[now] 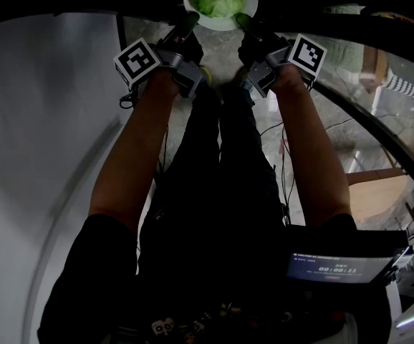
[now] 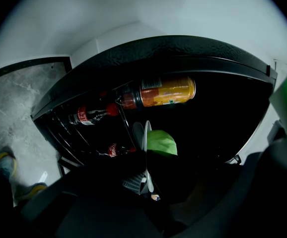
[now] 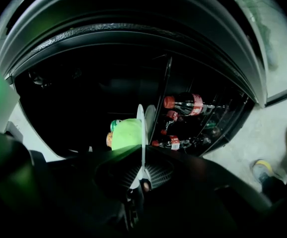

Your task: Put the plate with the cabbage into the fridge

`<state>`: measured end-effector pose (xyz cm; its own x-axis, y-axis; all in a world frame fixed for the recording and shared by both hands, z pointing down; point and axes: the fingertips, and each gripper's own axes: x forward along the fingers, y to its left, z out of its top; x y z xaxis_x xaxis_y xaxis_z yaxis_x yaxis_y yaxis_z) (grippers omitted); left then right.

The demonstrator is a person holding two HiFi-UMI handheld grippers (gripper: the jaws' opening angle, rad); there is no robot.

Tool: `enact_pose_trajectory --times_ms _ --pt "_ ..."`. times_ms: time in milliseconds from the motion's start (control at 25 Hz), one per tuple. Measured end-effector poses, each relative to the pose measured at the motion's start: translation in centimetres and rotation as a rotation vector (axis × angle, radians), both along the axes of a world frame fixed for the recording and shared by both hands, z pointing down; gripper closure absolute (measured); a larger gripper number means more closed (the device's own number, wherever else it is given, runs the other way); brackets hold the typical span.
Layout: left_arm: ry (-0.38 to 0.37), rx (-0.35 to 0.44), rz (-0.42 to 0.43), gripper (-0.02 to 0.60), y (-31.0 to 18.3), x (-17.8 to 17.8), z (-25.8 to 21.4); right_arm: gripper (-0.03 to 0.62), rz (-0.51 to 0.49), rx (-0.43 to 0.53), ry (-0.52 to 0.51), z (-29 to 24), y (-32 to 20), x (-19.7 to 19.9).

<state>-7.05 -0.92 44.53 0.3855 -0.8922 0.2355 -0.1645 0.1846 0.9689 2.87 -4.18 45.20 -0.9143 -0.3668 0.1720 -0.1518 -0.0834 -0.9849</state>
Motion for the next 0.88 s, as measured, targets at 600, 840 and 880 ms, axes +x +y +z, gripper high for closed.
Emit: enact_pose_trajectory --times_ms 600,840,880 --pt "0.076 0.057 -0.007 0.571 -0.1 0.3 -0.9 0.574 0.015 0.036 -0.021 -0.4 0.0 0.2" --pt "0.045 0.079 0.006 0.571 1.2 -0.7 -1.6 0.574 0.023 0.040 -0.030 -0.4 0.0 0.3" --pt "-0.002 0.081 0.015 0.571 1.5 -1.0 -1.7 0.574 0.024 0.040 -0.030 -0.4 0.0 0.3"
